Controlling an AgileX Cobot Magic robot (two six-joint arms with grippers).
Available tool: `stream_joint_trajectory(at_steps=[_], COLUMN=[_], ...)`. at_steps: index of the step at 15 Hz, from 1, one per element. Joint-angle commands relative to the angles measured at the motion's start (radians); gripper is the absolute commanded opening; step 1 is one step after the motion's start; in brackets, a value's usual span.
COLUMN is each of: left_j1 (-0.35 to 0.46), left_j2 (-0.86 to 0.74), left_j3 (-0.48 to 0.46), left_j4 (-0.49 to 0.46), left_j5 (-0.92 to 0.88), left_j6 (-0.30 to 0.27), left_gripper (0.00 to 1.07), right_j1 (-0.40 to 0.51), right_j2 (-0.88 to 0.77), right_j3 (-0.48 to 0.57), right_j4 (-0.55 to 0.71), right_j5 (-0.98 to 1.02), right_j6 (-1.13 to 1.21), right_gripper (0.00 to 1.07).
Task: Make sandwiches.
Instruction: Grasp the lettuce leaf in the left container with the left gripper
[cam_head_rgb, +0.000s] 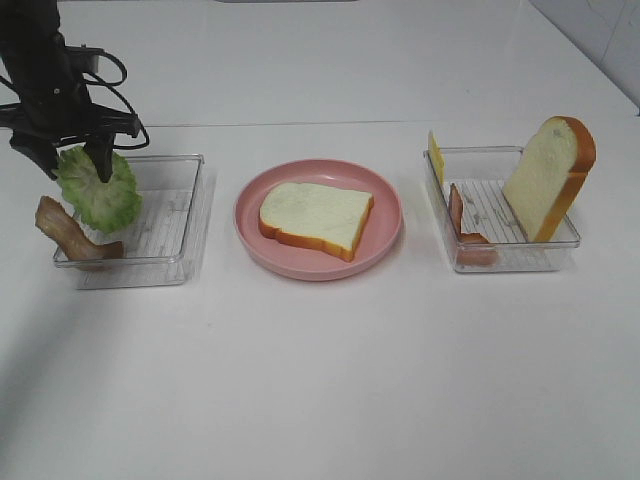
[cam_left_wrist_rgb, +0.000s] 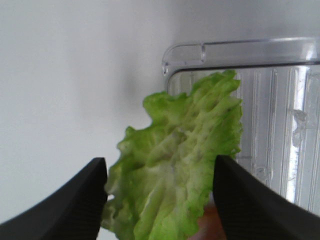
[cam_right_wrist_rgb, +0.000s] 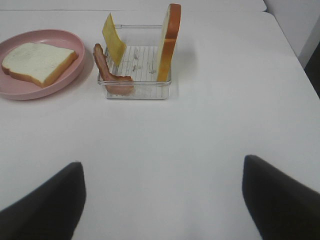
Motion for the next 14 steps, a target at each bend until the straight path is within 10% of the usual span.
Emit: stream_joint_trajectory(at_steps=[1,8,14], left_j1=[0.001,0.001,0.001], left_j2=[0.002,0.002,-0.034], left_j3=[0.002,0.002,0.000], left_j4=[0.000,-0.021,-0.100], left_j5=[-0.009,-0.041,-0.015], left_j6=[-0.004,-0.004,0.017], left_gripper=[0.48,0.03,0.00], right_j1=[-0.007,-0.007,-0.007], right_j2=[-0.017,-0.017,-0.017], right_j3=[0.000,0.000,0.000], right_j4=[-0.003,-0.003,-0.003], right_j5=[0.001,0.001,0.001], right_j6=[-0.012,-0.012,-0.012], right_gripper=[0.80,0.80,0.80])
